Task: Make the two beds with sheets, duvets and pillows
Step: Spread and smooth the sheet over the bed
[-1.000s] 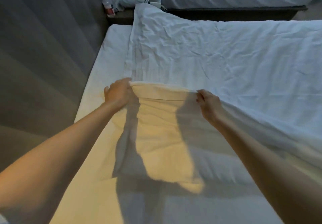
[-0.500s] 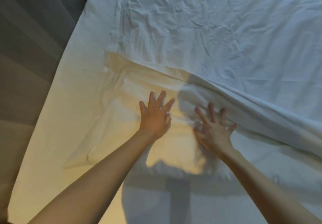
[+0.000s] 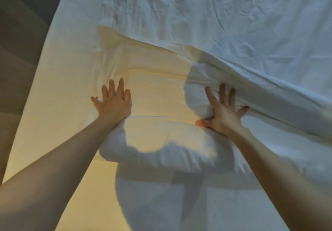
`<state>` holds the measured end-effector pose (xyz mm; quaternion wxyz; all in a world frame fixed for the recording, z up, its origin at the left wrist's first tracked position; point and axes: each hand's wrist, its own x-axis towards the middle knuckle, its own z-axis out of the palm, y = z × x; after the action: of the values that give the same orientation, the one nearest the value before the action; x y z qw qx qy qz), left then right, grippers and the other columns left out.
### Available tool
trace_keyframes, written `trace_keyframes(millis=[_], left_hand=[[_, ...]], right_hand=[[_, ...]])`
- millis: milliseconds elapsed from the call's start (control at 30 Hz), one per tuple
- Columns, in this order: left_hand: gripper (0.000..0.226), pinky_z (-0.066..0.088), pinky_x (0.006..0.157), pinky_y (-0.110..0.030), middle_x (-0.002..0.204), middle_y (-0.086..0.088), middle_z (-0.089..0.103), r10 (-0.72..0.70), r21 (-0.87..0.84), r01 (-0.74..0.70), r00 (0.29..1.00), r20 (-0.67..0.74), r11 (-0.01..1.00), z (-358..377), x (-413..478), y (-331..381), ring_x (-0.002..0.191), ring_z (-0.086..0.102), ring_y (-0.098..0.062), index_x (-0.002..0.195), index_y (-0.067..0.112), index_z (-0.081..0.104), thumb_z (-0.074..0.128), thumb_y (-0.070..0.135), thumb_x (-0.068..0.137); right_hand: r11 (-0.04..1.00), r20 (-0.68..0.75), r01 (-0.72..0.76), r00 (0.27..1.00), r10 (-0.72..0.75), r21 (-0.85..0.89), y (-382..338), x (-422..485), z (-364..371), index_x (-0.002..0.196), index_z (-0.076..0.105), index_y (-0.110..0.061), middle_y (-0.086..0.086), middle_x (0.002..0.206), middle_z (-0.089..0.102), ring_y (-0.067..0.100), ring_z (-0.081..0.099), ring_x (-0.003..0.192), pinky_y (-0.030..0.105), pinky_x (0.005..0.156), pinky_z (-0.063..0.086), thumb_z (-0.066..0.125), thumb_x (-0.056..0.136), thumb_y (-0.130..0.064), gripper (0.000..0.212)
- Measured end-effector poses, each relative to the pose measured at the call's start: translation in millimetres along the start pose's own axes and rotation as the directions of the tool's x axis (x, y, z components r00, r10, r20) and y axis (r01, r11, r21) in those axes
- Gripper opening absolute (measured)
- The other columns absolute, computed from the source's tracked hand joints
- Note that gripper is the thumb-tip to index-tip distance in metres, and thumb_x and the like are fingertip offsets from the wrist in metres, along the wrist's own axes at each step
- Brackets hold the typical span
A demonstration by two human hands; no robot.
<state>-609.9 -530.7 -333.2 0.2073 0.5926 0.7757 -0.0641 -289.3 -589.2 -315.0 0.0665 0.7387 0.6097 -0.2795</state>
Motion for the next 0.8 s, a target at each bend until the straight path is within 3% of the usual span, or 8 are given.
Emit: trace_keyframes(millis=[133,233,300,467,667,800], left_hand=[[0.054,-0.003,0.116,-0.056,0.163,0.007,-0.007,0.085,-0.046,-0.085,0.996,-0.005,0.995,-9,-51,11,0.15,-0.007,-0.021,0.154,0.038,0.0,0.019,0.046,0.104],[0.058,-0.006,0.117,-0.053,0.163,0.008,-0.01,0.182,-0.084,-0.182,0.983,0.0,0.98,-25,-95,18,0.15,-0.01,-0.021,0.154,0.037,-0.003,0.019,0.051,0.103],[0.058,-0.006,0.118,-0.051,0.162,0.008,-0.01,0.206,-0.102,-0.205,0.979,-0.008,0.973,-41,-125,23,0.15,-0.01,-0.02,0.154,0.036,-0.002,0.02,0.049,0.103],[0.057,-0.002,0.12,-0.045,0.162,0.011,-0.01,0.252,-0.13,-0.257,0.966,-0.059,0.958,-79,-211,35,0.15,-0.01,-0.017,0.154,0.035,0.0,0.024,0.043,0.103],[0.057,-0.003,0.12,-0.046,0.161,0.012,-0.012,0.316,-0.108,-0.32,0.947,-0.056,0.941,-101,-301,40,0.149,-0.013,-0.016,0.155,0.035,0.001,0.025,0.042,0.104],[0.057,-0.002,0.12,-0.046,0.161,0.014,-0.01,0.354,-0.145,-0.362,0.932,-0.078,0.921,-106,-347,41,0.149,-0.012,-0.016,0.154,0.036,0.001,0.028,0.041,0.104]], right_hand=[[0.997,0.052,0.073,0.996,-0.071,-0.03,-14,-17,-11,0.154,0.0,-0.04,-0.002,0.163,-0.01,0.027,-0.01,0.15,0.068,0.112,0.004,0.064,0.088,-0.047,0.092],[0.971,-0.006,0.21,0.977,-0.213,-0.117,-19,-48,-23,0.154,0.001,-0.039,0.001,0.164,0.002,0.028,0.0,0.15,0.06,0.117,0.01,0.047,0.099,-0.041,0.071],[0.966,-0.054,0.245,0.967,-0.25,-0.08,-23,-79,-36,0.153,0.0,-0.039,0.001,0.164,0.002,0.027,0.0,0.15,0.056,0.118,0.007,0.04,0.102,-0.039,0.065],[0.95,-0.137,0.312,0.942,-0.306,0.024,-24,-164,-64,0.153,0.008,-0.039,-0.003,0.163,0.008,0.025,0.002,0.15,0.054,0.118,0.008,0.042,0.102,-0.034,0.061],[0.939,-0.101,0.343,0.934,-0.344,-0.027,-10,-246,-91,0.153,0.01,-0.038,-0.001,0.163,0.01,0.026,0.003,0.15,0.057,0.117,0.006,0.042,0.102,-0.031,0.061],[0.924,-0.246,0.376,0.892,-0.379,-0.061,-6,-300,-102,0.153,0.022,-0.033,0.001,0.161,0.02,0.028,0.012,0.149,0.059,0.116,0.013,0.051,0.099,-0.027,0.062]])
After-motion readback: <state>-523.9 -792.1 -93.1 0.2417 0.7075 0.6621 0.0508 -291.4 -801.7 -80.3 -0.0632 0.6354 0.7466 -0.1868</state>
